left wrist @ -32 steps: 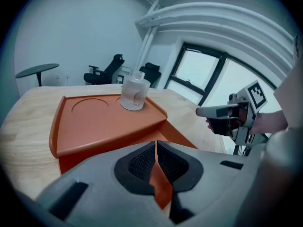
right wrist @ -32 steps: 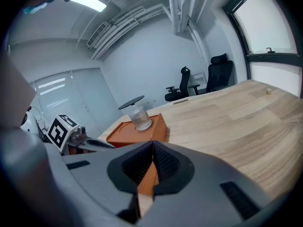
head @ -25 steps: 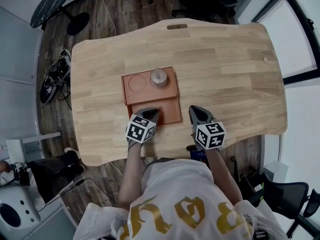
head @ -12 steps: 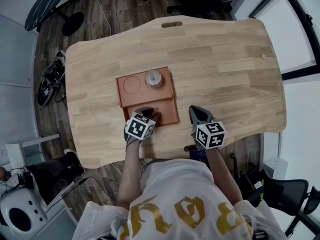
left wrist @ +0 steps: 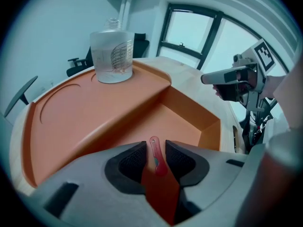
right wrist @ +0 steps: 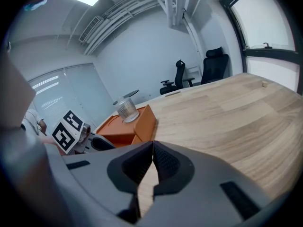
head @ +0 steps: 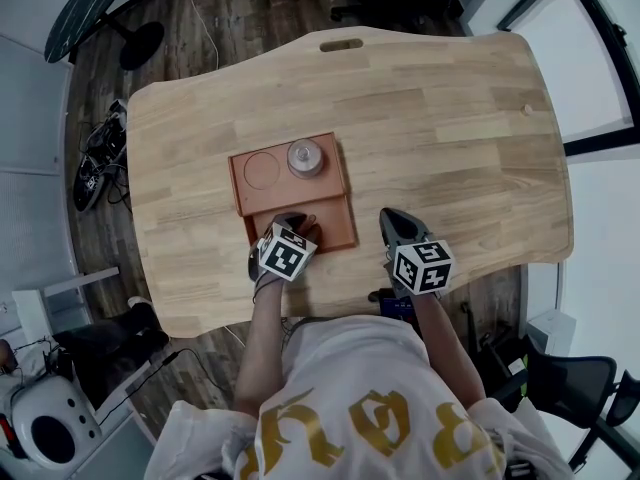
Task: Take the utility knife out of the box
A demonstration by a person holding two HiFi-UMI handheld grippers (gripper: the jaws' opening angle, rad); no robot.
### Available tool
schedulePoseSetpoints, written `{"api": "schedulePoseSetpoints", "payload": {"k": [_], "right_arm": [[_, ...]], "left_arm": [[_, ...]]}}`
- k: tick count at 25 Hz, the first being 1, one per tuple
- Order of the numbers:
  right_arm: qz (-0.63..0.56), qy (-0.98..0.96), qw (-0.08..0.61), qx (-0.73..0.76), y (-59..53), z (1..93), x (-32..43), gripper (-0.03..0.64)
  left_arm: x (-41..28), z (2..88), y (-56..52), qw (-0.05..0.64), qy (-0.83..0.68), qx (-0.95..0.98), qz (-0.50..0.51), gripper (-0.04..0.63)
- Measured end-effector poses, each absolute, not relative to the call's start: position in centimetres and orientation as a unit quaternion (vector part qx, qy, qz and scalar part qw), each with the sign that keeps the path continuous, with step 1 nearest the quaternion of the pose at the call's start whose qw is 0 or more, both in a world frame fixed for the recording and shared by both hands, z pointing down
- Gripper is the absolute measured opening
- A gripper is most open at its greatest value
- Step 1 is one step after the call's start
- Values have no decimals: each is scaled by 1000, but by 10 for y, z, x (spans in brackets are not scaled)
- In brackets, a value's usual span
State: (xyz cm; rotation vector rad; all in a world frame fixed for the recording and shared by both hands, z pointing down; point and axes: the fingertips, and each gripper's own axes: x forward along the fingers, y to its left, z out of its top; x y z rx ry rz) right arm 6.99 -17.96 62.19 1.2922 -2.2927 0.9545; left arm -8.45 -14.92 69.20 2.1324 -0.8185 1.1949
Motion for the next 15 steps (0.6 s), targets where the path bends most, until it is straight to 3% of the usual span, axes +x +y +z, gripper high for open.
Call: {"api": "schedulePoseSetpoints", "payload": {"k": [9,15], "right_arm": [[335,-809,175,451,-180,624,67,11],[333,-809,173,452,-177,622,67,11]], "left_arm": [[-86,696,-150,220,-309,791,480,98],[-87,696,-150,227,-328,787,470,94]]}}
